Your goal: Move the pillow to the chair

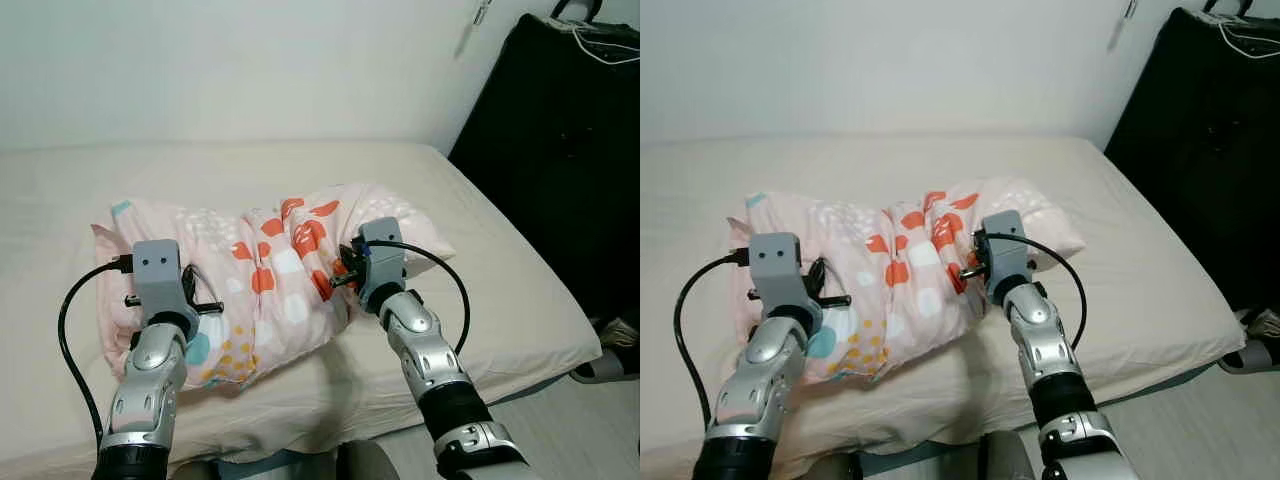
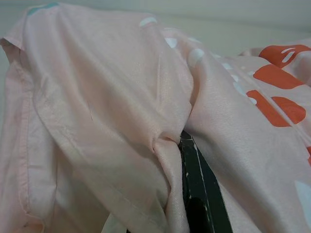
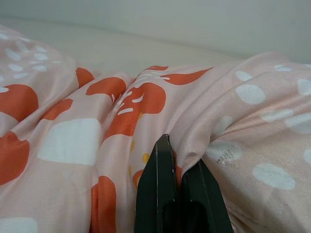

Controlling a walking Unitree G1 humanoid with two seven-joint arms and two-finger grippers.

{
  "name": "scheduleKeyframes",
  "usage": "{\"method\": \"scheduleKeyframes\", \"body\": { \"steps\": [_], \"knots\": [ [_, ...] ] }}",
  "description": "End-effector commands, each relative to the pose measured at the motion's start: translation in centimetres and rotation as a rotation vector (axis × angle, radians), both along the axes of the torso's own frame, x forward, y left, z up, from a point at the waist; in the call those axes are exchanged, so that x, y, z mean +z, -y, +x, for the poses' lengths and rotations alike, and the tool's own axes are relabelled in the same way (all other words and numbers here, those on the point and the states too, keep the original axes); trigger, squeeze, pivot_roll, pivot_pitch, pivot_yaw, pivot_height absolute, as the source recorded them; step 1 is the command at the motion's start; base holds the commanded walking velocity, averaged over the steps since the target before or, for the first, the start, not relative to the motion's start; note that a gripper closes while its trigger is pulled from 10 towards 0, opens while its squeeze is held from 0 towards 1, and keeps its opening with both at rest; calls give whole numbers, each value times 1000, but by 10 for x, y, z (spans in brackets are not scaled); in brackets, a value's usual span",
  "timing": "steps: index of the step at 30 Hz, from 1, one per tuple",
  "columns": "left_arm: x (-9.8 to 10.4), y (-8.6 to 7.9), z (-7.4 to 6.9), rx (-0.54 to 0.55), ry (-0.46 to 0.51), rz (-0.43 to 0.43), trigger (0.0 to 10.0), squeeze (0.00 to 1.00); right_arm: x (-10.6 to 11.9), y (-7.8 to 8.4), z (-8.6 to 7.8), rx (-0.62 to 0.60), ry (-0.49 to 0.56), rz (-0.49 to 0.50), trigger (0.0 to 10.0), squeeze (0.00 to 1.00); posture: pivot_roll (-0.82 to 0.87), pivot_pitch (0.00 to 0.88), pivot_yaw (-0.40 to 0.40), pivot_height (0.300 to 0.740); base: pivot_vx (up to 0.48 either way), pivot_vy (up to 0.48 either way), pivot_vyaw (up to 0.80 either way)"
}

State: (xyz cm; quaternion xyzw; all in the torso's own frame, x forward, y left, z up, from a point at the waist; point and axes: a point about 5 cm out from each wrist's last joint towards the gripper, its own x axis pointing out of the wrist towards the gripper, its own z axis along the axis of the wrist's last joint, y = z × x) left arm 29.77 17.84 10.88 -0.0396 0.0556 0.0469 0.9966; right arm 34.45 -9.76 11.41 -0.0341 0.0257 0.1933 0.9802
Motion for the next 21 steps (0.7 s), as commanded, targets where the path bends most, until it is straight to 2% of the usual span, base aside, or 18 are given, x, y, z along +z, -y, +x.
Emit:
{"method": "scheduleKeyframes", "body": {
  "steps": [1, 4, 10, 21],
  "knots": [
    [3, 13, 1, -49, 33, 5, 10000, 0, 9, -14, -3, 78, 33, 28, 10000, 0, 31, 14, -145, 627, 0, 0, 0],
    [3, 18, 1, -72, 38, 34, 10000, 0, 10, -14, -4, 92, 39, 51, 10000, 0, 32, 13, -143, 637, 0, 0, 0],
    [3, 22, 2, -90, 43, 37, 10000, 0, 12, -16, -4, 98, 39, 63, 10000, 0, 25, 14, -140, 657, 0, 0, 0],
    [4, 20, 3, -76, 47, 34, 10000, 0, 11, -17, -4, 99, 36, 47, 10000, 0, 27, 10, -144, 657, 0, 0, 0]
  ]
}}
